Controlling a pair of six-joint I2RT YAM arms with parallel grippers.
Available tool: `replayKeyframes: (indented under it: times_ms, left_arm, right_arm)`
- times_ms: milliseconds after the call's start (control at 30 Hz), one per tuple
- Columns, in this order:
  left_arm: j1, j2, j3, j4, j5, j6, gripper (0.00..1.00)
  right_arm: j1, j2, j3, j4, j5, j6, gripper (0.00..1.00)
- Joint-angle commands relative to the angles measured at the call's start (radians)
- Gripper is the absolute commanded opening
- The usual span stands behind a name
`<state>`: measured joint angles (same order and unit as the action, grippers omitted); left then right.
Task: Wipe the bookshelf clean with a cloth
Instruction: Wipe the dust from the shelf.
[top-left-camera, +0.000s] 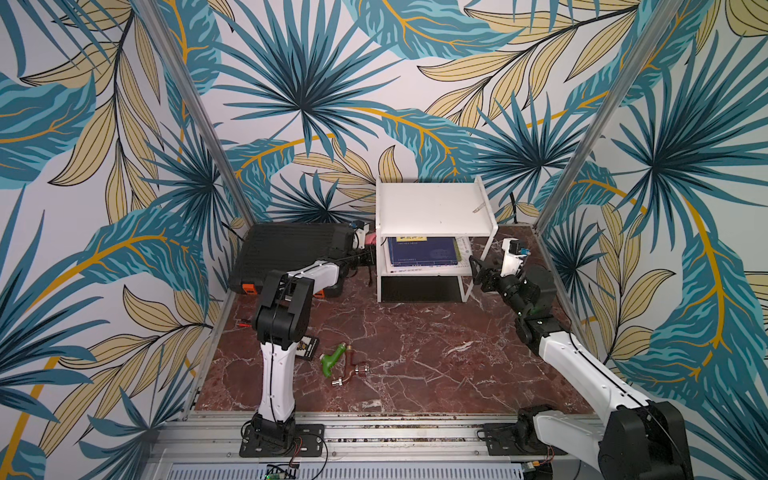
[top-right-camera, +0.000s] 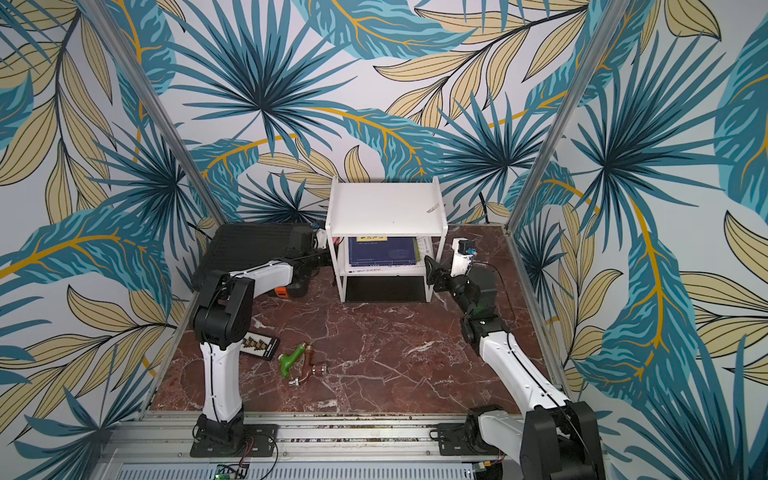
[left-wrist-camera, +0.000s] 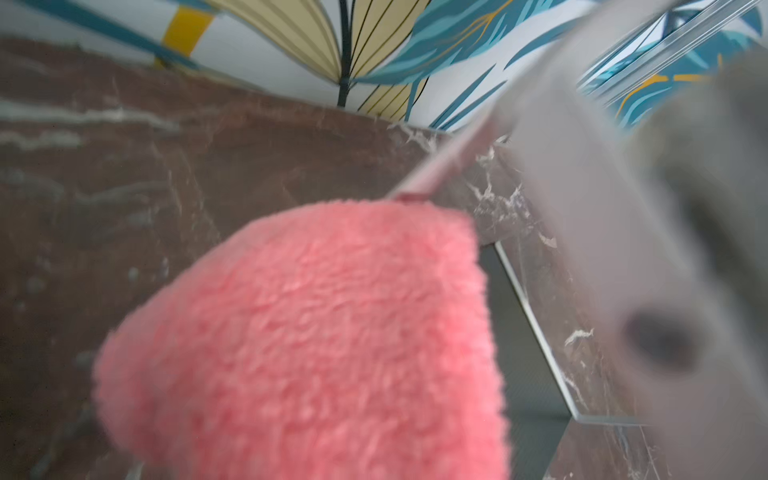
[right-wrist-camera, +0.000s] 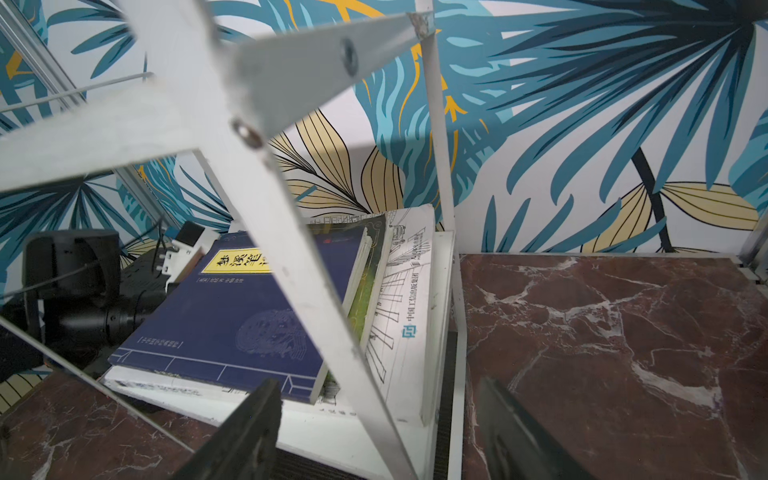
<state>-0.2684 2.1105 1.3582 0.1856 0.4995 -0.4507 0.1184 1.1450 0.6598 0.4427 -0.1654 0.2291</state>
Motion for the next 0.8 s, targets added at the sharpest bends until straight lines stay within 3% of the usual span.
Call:
replayKeyframes:
  times_ms: [0,100,200,367,467,767]
  left_arm:
    - [0.011,-0.117,-0.143,0.003,0.076,0.023,0.0]
    - [0.012,-0.213,-0.234,-0.05,0.147,0.072,0.0]
    - [0.012,-0.19,-0.21,-0.129,0.19,0.111,0.0]
    - [0.04,0.006,0.051,-0.261,0.075,0.155,0.0]
    - [0.067,0.015,0.156,-0.269,0.084,0.105,0.0]
    - [0.057,-0.361,-0.231,-0.028,0.274,-0.122,0.0]
  right_arm:
    - [0.0,0.012,0.018,0.001,0.001,0.058,0.77]
    - [0.0,0.009,0.022,-0.007,0.006,0.069,0.77]
    - [0.0,0.01,0.018,-0.009,0.019,0.082,0.77]
    - [0.0,0.021,0.025,-0.012,0.003,0.104,0.78]
    - [0.0,0.016,0.032,-0.018,-0.005,0.119,0.78]
    - [0.0,-0.009,0.039,-0.042,0.006,0.168,0.78]
